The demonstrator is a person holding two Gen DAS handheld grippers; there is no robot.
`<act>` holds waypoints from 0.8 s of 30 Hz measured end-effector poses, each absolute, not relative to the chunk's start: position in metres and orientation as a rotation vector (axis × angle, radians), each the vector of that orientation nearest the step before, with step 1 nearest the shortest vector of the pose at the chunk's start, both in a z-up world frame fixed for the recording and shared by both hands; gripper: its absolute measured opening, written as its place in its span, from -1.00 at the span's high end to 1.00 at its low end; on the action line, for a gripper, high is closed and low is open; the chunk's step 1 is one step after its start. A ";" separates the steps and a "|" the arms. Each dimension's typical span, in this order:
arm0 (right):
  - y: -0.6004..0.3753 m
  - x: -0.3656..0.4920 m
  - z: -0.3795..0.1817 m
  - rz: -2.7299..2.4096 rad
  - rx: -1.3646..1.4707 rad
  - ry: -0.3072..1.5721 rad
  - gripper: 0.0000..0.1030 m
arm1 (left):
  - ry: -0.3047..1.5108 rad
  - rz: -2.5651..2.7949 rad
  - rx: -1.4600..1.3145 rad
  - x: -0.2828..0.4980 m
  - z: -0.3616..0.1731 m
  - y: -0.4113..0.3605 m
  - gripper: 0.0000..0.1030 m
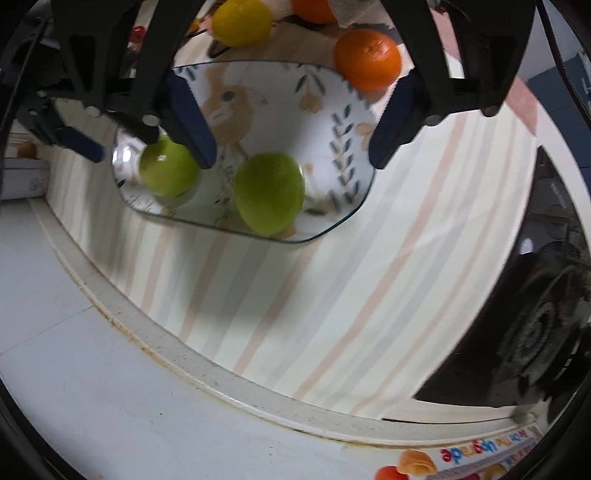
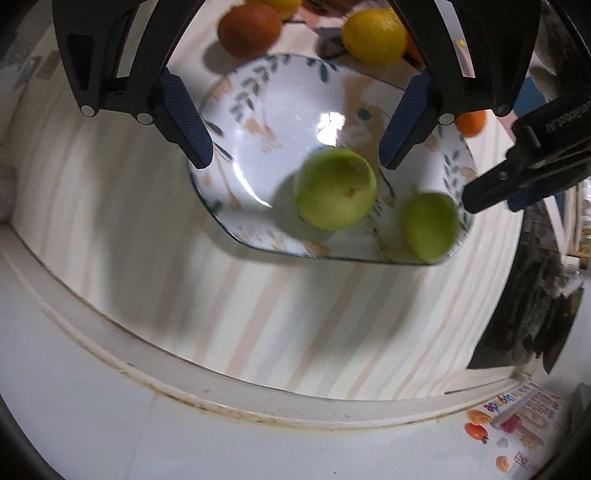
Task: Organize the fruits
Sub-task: 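Carry the green apples onto the white oval plate and open both tools, then lift both tools away from the plate back toward the fruit cluster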
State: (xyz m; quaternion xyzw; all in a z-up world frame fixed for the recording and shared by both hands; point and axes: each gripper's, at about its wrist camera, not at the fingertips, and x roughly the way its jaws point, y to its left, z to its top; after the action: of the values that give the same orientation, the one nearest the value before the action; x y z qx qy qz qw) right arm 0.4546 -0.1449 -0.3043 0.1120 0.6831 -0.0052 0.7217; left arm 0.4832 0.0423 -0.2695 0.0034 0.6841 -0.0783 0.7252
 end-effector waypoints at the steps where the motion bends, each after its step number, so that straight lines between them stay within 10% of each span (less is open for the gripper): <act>1: -0.147 0.450 -0.303 -0.018 0.244 1.511 -0.82 | 1.503 -0.164 0.017 0.480 -0.269 0.044 -0.65; 24: -0.123 0.338 -0.200 0.019 0.151 1.306 -0.82 | 1.241 -0.102 0.077 0.358 -0.167 0.065 -0.65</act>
State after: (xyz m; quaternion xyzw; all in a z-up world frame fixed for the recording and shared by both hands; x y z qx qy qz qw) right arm 0.3379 -0.1226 -0.2003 0.0703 0.6069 0.0087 0.7916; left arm 0.3580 0.0650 -0.1670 0.0362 0.5812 -0.0476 0.8116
